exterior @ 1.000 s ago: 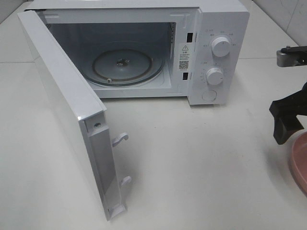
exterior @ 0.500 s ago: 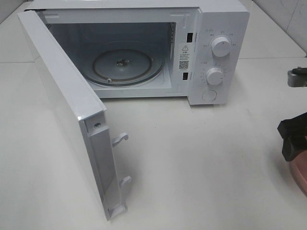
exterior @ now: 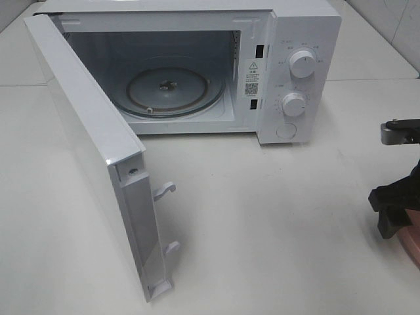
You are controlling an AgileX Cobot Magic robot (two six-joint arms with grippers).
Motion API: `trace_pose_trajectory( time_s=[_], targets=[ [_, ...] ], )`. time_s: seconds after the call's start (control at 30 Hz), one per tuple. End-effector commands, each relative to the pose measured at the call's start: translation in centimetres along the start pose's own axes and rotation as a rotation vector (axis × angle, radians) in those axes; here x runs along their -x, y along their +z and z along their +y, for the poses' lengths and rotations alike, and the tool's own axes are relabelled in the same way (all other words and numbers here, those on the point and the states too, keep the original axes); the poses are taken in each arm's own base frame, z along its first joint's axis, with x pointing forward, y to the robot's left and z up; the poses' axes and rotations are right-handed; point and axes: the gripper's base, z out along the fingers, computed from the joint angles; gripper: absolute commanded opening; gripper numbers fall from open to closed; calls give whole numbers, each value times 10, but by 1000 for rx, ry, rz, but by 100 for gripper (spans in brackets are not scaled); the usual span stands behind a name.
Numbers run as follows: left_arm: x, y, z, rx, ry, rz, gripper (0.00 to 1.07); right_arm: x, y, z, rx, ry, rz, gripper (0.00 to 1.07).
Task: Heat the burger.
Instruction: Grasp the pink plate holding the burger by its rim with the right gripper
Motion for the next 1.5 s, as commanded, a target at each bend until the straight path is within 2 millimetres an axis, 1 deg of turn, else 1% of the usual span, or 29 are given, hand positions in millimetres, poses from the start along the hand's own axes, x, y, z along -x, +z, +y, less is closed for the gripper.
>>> trace_pose_trajectory(
  time_s=[0.03,0.07,0.1,0.17,0.37,0.57,0.63,0.67,0.7,0.73,0.77,0.8,0.83,0.87,0.9,0.93,0.97,1.0,1.03,1.07,1.1,1.13,1.17,1.2,1.23,1.27,1.3,1.37,1.5],
  targets=[
    [0,-2,-1,-7,-4,-32,102,2,13,0,-3,0,11,84],
    [0,-2,-1,-7,-4,-32,102,2,13,0,-3,0,11,84],
    [0,-2,-1,-7,-4,-32,102,2,18,0,-4,-1,20,84],
    [0,-2,-1,-7,-4,-32,102,2,20,0,-7,-4,25,84],
    [0,-2,-1,-7,-4,-32,102,3,34,1,-7,-2,46,82],
    [0,-2,-1,-7,-4,-32,102,4,37,-3,-8,10,44,80],
    [0,-2,-1,-7,-4,-32,102,3,38,-5,-11,22,45,74],
    [0,-2,-1,-7,-4,-32,102,3,38,-5,-11,22,45,74],
    [0,-2,-1,-7,-4,-32,102,3,38,-5,-18,31,47,67],
    [0,-2,-1,-7,-4,-32,102,3,38,-5,-18,31,47,67],
    [0,-2,-1,-7,-4,-32,102,3,38,-5,-19,40,47,60],
    [0,-2,-1,-7,-4,-32,102,3,38,-5,-20,41,50,56],
    [0,-2,-1,-7,-4,-32,102,3,38,-5,-20,41,50,56],
    [0,-2,-1,-7,-4,-32,102,3,38,-5,-20,41,50,49],
    [0,-2,-1,-7,-4,-32,102,3,38,-5,-20,41,50,46],
    [0,-2,-1,-7,-4,-32,102,3,38,-5,-20,41,50,46],
    [0,-2,-1,-7,-4,-32,102,3,38,-5,-21,41,53,41],
    [0,-2,-1,-7,-4,-32,102,3,38,-5,-21,41,53,41],
    [0,-2,-1,-7,-4,-32,102,3,38,-5,-21,42,55,34],
    [0,-2,-1,-7,-4,-32,102,2,38,-5,-21,42,57,31],
    [0,-2,-1,-7,-4,-32,102,2,38,-5,-21,42,57,31],
    [0,-2,-1,-7,-4,-32,102,2,38,-5,-22,42,64,25],
    [0,-2,-1,-7,-4,-32,102,1,38,-5,-23,42,67,22],
    [0,-2,-1,-7,-4,-32,102,1,38,-5,-23,42,67,22],
    [0,-2,-1,-7,-4,-32,102,1,37,-6,-24,42,72,17],
    [0,-2,-1,-7,-4,-32,102,1,37,-6,-24,42,73,14],
    [0,-2,-1,-7,-4,-32,102,1,37,-6,-24,42,73,14],
    [0,-2,-1,-7,-4,-32,102,1,37,-6,-25,42,75,4],
    [0,-2,-1,-7,-4,-32,102,1,37,-6,-24,35,77,0]
  ],
)
